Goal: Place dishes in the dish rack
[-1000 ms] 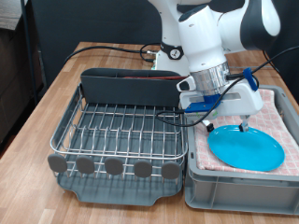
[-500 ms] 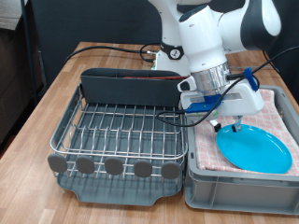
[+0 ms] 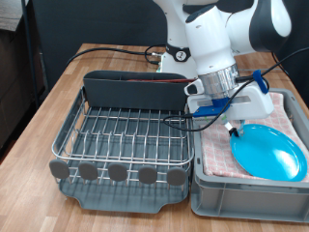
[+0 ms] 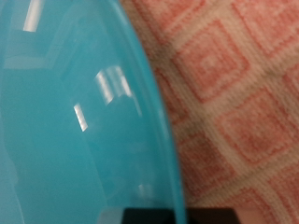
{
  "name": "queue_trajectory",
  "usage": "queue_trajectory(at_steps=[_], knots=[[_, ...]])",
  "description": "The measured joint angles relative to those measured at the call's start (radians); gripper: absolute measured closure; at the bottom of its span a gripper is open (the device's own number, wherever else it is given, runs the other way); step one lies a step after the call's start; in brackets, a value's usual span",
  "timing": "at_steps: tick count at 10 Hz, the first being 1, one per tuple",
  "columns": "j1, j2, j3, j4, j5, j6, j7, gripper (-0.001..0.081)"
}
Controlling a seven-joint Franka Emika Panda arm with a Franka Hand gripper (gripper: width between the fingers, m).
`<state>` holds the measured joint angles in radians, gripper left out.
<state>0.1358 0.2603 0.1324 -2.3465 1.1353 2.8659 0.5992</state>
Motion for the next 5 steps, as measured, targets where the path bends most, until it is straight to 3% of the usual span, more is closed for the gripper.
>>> queue_trajectory(at_steps=[3,5], knots=[[0.0,0.0,0.0,0.0,-0.002,0.0,0.0,0.0768],[0.0,0.001,-0.006,-0.001,-0.056,-0.003,0.043,0.0768]])
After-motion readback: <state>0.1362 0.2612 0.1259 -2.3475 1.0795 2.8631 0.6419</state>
